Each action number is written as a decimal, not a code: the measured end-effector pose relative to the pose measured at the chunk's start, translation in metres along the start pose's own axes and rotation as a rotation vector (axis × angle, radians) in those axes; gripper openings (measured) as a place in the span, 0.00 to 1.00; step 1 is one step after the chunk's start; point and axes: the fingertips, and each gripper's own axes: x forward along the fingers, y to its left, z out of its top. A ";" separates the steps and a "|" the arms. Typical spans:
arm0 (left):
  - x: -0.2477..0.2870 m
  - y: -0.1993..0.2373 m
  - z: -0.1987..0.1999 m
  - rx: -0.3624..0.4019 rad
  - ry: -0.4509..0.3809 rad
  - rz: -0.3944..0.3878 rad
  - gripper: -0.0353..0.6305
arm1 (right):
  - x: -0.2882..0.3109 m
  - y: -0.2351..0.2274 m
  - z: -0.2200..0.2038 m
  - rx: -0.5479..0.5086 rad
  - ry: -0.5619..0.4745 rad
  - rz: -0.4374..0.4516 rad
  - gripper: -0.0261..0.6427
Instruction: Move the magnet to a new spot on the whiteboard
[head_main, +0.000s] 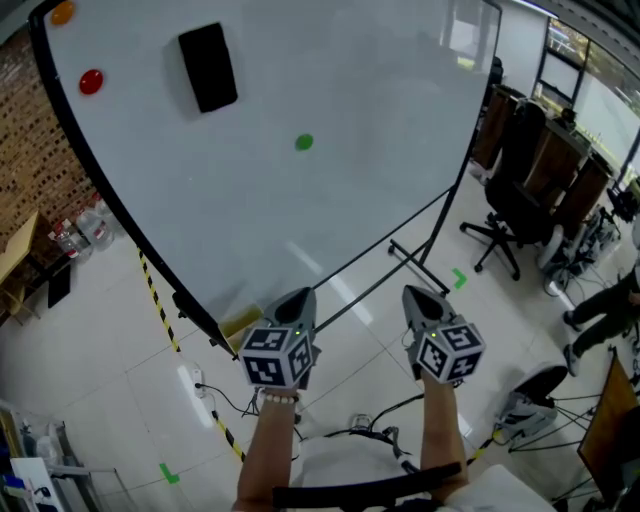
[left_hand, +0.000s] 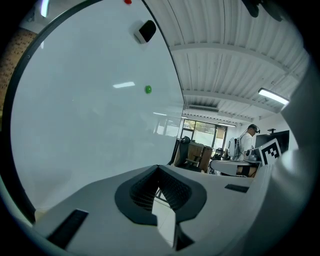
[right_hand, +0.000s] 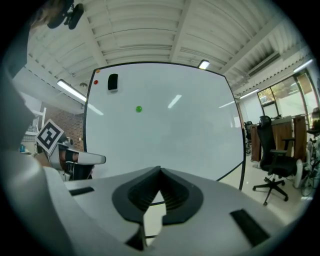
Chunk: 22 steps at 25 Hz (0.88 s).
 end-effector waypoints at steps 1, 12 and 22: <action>-0.001 0.001 0.001 -0.001 -0.002 0.003 0.05 | 0.001 0.002 0.000 -0.006 0.003 0.003 0.04; -0.010 0.009 0.007 -0.008 -0.024 0.024 0.05 | 0.007 0.017 0.009 -0.028 -0.006 0.035 0.04; -0.013 0.007 0.008 -0.005 -0.031 0.030 0.05 | 0.004 0.019 0.010 -0.035 -0.010 0.043 0.04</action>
